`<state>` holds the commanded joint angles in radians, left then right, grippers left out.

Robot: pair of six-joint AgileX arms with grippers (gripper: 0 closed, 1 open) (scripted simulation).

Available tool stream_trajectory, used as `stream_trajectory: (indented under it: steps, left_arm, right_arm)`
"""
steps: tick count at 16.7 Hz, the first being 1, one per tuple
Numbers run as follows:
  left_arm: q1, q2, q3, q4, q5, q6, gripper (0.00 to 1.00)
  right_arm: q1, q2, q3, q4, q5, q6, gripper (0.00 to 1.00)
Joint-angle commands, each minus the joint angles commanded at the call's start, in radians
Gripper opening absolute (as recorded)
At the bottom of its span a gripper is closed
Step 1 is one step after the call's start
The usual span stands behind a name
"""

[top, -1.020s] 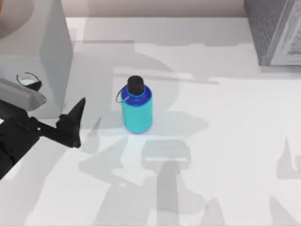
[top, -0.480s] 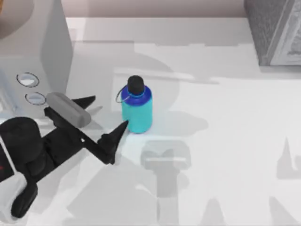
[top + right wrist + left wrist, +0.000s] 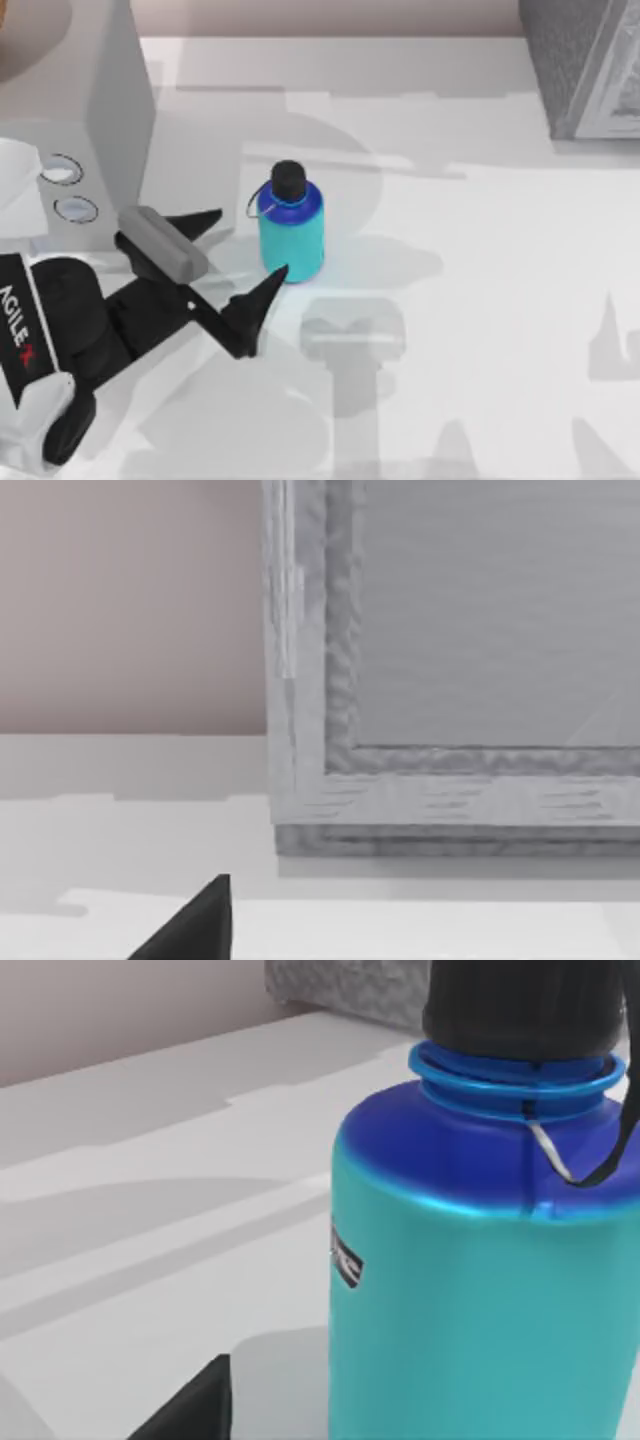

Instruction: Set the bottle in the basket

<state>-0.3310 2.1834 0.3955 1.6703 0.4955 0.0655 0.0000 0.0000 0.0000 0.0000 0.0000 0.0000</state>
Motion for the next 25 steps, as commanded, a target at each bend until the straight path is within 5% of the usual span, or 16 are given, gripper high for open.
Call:
stream_trajectory:
  steps: [16, 25]
  left_arm:
    - [-0.104, 0.08, 0.266, -0.179, -0.103, -0.014, 1.0]
    - [-0.104, 0.08, 0.266, -0.179, -0.103, -0.014, 0.32]
  right_arm:
    - [0.0, 0.0, 0.0, 0.0, 0.0, 0.0, 1.0]
    - [0.0, 0.0, 0.0, 0.0, 0.0, 0.0, 1.0]
